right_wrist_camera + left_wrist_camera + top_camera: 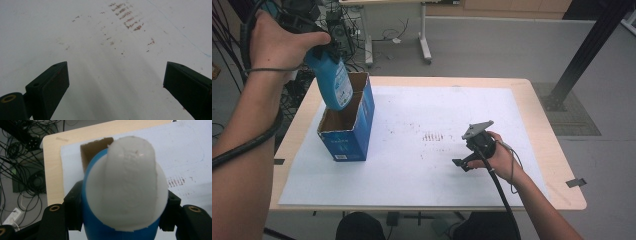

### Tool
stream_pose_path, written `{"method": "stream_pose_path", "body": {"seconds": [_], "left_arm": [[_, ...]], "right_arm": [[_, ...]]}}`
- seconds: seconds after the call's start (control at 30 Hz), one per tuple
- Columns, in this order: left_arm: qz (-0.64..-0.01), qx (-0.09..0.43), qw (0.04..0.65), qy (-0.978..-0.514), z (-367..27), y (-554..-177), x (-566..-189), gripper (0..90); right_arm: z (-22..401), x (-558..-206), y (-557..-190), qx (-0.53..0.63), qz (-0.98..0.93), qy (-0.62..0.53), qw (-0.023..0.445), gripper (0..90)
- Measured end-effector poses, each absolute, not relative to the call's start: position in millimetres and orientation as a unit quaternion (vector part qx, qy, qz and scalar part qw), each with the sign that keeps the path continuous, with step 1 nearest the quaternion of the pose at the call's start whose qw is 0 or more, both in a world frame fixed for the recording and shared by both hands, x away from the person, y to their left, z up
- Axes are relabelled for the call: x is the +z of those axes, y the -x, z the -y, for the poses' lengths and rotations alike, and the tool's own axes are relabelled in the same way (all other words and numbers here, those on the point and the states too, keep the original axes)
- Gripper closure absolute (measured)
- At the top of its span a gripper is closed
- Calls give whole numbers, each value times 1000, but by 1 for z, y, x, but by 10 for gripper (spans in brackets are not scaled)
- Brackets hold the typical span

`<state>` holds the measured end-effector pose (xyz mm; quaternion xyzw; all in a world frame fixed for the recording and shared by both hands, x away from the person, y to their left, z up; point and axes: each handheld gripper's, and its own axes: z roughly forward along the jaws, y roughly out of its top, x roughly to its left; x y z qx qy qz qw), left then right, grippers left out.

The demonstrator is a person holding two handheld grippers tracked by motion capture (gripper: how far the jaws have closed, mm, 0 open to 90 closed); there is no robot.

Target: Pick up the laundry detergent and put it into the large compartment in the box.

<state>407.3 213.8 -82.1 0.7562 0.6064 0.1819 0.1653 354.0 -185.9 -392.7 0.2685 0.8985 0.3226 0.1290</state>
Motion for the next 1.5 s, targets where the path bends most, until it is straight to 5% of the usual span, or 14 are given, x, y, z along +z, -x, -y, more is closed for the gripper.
{"method": "stream_pose_path", "body": {"seconds": [1.5], "left_arm": [[-636,142,131,-747,-229,-420,-174,377]], "right_arm": [[186,-400,-352,324,-898,-273,121,61]]}}
